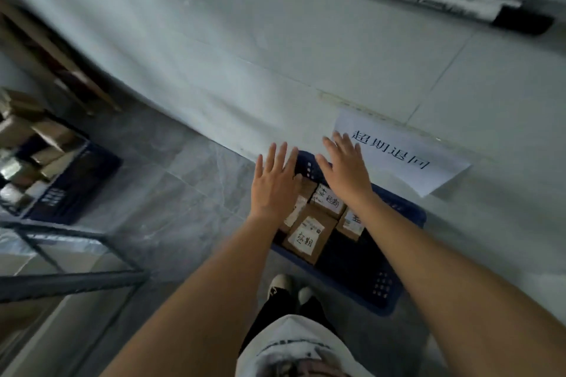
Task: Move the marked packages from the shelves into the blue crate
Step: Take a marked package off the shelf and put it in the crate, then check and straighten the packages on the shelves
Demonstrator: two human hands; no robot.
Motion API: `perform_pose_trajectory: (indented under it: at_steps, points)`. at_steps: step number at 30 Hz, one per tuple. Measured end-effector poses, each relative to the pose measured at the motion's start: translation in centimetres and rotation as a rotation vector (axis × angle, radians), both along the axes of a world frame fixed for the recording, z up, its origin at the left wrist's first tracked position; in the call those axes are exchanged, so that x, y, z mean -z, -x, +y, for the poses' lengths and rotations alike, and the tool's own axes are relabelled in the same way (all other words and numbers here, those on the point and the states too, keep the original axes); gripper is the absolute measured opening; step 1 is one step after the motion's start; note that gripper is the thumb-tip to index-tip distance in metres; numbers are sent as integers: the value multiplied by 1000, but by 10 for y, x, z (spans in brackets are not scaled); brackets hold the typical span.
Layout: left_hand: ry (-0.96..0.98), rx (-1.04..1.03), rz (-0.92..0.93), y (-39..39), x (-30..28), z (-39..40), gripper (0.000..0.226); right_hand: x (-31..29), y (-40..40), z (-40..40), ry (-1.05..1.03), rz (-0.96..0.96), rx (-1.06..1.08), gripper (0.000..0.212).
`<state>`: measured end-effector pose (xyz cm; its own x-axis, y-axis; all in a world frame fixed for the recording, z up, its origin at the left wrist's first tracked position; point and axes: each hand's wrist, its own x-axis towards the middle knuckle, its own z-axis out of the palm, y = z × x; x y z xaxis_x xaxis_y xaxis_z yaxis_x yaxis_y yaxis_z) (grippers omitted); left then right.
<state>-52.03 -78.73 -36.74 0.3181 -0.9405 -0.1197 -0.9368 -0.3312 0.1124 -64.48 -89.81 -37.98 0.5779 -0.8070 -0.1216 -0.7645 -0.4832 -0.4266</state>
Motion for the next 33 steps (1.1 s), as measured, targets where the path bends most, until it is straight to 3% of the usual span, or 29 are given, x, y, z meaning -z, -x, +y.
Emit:
perform_pose_trajectory:
  at_steps: [6,10,21,28,33]
  points:
    - [54,-232,-84,-32,-50,55,58,-49,-64,30,105,46,-357,61]
    - [-12,-394,-131,-58,-70,126,57,-76,-126,75,168,84,-594,66]
    - [19,-982,-290,-139,-135,342,58,-143,-258,279,300,-59,-1082,68]
    - [25,-1208,-257,-145,-122,501,58,-136,-297,442,298,-61,-1258,67]
    - [42,-1335,-329,-158,-144,630,58,-146,-335,558,367,-140,-1396,63]
